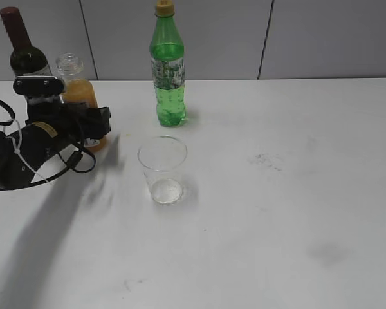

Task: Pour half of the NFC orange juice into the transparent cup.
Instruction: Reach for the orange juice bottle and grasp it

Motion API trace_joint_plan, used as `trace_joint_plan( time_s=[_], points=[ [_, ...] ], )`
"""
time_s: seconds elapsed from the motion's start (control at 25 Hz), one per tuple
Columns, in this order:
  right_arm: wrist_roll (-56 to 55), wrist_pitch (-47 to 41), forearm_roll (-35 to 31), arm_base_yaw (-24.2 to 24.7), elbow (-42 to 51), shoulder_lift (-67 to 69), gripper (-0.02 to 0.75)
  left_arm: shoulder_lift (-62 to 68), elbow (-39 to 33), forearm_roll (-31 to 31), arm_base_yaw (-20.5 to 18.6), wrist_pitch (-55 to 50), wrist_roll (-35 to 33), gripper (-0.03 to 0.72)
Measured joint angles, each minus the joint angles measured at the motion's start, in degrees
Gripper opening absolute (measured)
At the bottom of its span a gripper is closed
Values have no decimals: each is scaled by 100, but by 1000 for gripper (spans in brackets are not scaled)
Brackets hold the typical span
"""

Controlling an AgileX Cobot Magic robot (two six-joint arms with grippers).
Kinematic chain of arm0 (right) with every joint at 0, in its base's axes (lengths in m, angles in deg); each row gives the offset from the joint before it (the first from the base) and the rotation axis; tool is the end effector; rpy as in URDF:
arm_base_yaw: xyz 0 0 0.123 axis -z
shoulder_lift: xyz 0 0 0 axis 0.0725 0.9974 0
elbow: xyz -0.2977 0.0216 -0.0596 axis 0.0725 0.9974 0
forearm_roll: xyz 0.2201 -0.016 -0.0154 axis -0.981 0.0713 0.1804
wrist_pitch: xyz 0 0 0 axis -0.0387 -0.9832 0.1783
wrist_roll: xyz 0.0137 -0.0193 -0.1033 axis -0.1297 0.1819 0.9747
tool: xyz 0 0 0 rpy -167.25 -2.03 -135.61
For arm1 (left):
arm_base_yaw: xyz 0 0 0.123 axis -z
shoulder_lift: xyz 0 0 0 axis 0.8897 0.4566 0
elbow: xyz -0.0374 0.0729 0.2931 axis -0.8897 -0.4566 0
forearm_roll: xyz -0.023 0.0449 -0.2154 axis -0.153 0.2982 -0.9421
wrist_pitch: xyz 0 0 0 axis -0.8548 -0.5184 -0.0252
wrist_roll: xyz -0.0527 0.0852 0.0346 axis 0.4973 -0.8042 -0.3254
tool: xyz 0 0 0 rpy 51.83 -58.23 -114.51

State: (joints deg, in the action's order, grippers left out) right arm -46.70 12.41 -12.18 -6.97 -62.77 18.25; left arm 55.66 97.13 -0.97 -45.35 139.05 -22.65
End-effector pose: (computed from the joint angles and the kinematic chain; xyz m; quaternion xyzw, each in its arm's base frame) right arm -0.0381 0.0008 0.2588 -0.0172 0.8433 0.0308 0.5363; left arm 0.3845 -0.1133 0.1273 0.0664 0.8094 -0.0868 0.5770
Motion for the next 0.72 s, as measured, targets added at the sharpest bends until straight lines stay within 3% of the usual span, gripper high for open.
trace_joint_plan(
  time_s=[0.56,0.64,0.72],
  points=[
    [0,0,0,0,0,0,570,65,0,7,0,100,0,579],
    [0,0,0,0,0,0,570,65,0,7,0,100,0,547],
    [0,0,0,0,0,0,570,65,0,7,0,101,-5,470]
  ],
)
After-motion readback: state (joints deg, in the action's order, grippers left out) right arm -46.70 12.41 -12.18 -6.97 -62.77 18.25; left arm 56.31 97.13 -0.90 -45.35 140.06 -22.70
